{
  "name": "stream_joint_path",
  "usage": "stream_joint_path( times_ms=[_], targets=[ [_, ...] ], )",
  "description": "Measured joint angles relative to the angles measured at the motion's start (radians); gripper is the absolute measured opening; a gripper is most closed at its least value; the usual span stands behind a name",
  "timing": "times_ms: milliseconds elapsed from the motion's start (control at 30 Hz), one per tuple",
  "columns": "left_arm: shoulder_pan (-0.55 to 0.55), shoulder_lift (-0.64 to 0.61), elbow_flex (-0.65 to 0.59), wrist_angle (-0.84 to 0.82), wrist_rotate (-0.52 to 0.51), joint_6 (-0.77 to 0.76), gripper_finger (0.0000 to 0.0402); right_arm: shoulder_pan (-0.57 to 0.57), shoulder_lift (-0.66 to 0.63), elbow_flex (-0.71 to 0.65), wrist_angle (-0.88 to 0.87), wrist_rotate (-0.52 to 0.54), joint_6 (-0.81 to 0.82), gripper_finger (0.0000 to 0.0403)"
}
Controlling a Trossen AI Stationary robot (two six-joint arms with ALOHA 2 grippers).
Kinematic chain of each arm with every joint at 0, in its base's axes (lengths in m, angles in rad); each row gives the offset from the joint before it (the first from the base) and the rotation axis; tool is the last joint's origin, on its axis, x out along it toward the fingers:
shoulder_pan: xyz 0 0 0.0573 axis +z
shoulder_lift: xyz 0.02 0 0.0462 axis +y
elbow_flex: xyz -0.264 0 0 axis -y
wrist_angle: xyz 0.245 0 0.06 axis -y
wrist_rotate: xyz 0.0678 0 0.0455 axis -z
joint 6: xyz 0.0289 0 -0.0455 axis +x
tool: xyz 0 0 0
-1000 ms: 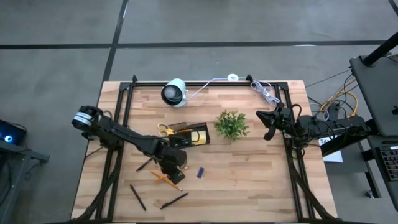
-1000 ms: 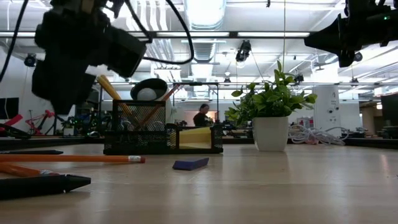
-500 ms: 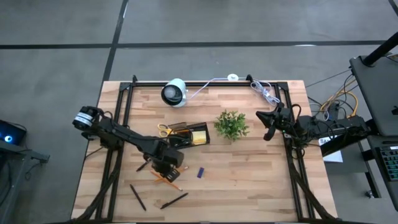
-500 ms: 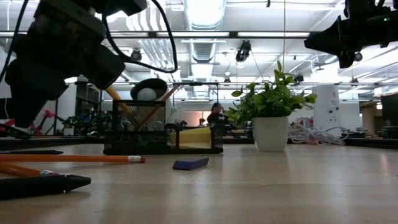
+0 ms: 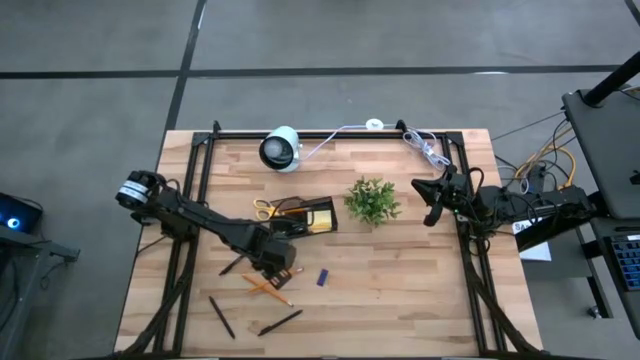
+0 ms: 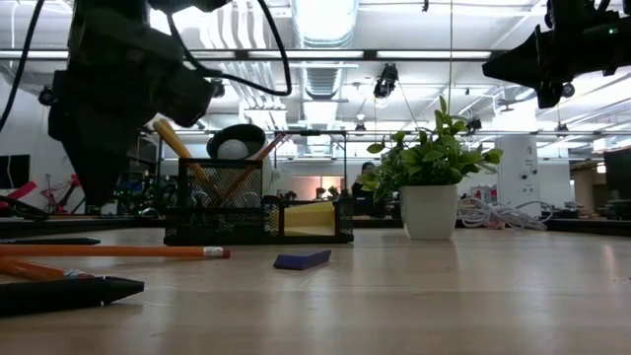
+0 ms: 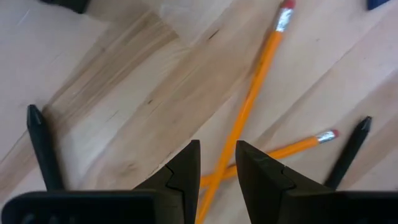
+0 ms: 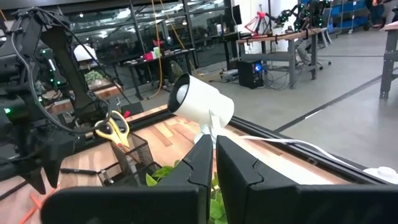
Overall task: Pick and place office supplies into organizer
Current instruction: Put the top yellow pencil in the black desk organizer
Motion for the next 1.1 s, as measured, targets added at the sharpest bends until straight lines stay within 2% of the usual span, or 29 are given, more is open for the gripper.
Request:
stream_joint_path(
  times_ms=[133, 333, 400, 800, 1100],
  targets=[
    [0.000, 0.000, -0.010, 0.000, 0.000, 0.000, 0.0098, 0.000, 0.000, 0.000, 0.000, 0.000, 0.000, 0.0013],
    [0.000, 0.000, -0.010, 0.058, 0.011, -0.025, 0.0164, 0.000, 0.000, 0.000, 0.000, 0.000, 0.000, 0.0013],
    [0.000, 0.000, -0.010, 0.067, 0.014, -0.027, 0.0174, 0.000, 0.000, 0.000, 0.000, 0.000, -0.003, 0.0013],
    [-0.027, 0.022, -0.010, 0.075, 0.018, 0.060, 0.0178, 0.001, 0.000, 0.000, -0.006, 0.000, -0.003, 0.0013],
    [-0.054, 0.120, 0.013, 0.077, 0.016, 0.156, 0.0178, 0.001, 0.000, 0.000, -0.013, 0.000, 0.000, 0.0013]
  ],
)
